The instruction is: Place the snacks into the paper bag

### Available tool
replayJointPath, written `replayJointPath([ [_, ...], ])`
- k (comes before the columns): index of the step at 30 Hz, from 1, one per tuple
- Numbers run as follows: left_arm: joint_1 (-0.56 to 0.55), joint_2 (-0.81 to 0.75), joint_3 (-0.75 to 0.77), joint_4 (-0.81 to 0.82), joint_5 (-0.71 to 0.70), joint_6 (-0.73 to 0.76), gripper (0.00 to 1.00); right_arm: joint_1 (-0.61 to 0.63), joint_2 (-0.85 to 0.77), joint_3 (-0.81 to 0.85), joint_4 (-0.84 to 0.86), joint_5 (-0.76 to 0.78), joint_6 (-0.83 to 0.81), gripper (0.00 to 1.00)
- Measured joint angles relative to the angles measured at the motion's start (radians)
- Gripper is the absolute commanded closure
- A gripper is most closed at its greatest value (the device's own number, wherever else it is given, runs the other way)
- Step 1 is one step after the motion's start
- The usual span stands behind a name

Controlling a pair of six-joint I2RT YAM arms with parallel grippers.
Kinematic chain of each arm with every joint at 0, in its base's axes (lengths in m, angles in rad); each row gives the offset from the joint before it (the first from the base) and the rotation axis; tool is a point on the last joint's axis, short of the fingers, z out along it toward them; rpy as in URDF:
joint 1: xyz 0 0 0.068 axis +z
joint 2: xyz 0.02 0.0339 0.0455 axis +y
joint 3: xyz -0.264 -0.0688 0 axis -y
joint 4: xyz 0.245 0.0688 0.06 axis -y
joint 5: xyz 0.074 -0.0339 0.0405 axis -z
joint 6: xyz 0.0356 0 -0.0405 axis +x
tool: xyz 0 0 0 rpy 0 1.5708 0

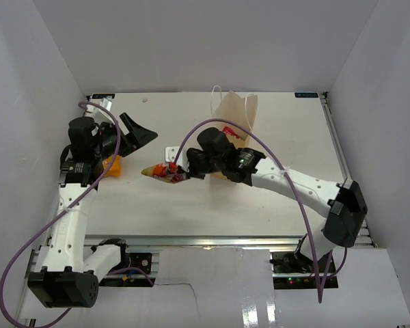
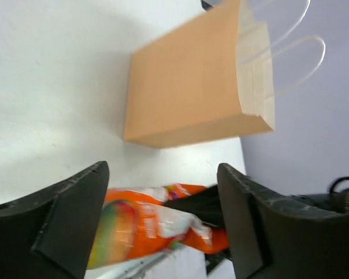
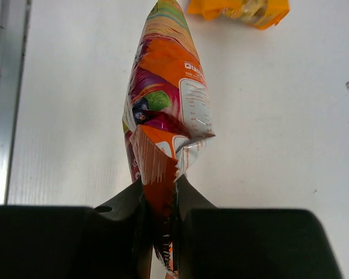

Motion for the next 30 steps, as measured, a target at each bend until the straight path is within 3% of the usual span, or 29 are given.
replayJointPath([
  [4,0.0,-0.022,0.103,-0.034,-0.179,0.029,0.04,-0.072,-0.106,0.045,-0.04,-0.105,0.04,0.92],
  [11,0.0,-0.118,0.047,-0.091,-0.408,0.03,0.02,-0.264,-0.193,0.231,0.002,-0.128,0.252,0.92],
  [16,0.0,-0.139,-0.026,-0.127,-0.468,0.014,0.02,-0.377,-0.272,0.246,0.051,0.007,0.404,0.92],
  [30,0.0,-0.134,-0.057,-0.138,-0.515,0.004,0.02,-0.384,-0.341,0.1,0.15,0.433,0.639,0.92],
])
